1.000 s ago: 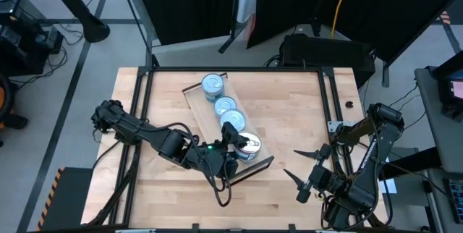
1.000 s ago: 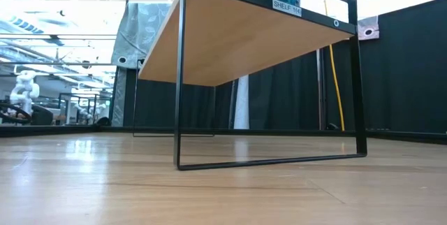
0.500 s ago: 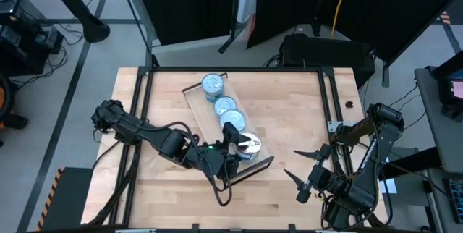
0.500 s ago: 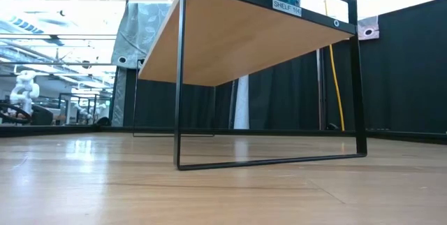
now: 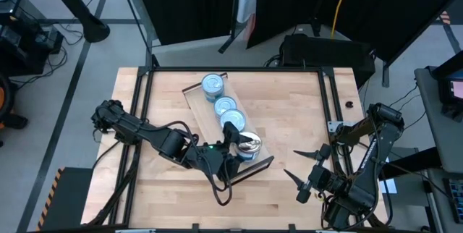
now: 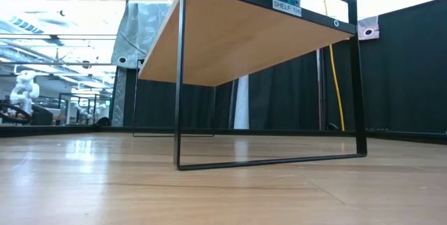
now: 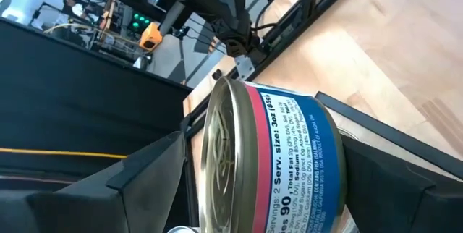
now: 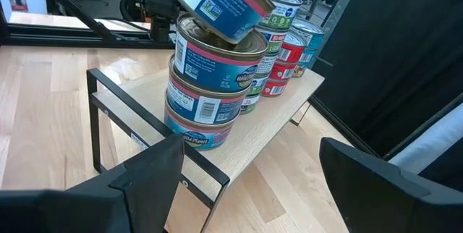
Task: Stack canned seafood by type on shelf
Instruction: Stack the blue-pink tuna can on top of the blue-pink tuna cans on the shelf
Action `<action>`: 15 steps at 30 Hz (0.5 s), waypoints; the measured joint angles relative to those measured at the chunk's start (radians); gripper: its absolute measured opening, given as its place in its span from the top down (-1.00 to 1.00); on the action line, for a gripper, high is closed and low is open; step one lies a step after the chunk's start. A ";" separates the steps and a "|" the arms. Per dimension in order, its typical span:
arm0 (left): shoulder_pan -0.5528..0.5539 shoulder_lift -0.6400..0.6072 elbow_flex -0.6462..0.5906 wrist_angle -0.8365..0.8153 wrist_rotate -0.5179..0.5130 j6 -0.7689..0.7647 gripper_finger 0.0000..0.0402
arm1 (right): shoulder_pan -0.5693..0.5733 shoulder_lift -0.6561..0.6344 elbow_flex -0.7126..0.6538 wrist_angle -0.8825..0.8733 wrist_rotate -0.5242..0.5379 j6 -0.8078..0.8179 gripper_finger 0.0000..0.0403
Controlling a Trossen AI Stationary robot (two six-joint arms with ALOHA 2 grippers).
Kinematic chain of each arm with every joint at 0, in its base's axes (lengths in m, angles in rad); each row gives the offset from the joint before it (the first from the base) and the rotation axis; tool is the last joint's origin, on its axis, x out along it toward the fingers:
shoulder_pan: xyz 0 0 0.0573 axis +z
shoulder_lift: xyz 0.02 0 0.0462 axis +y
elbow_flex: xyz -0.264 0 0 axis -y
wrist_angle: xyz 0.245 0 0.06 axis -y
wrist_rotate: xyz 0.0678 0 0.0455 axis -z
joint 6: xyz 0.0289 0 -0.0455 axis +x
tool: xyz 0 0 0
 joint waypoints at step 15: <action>0.001 0.000 0.000 0.011 -0.013 -0.046 -0.66 | 0.000 0.000 0.000 0.002 -0.004 -0.004 -0.55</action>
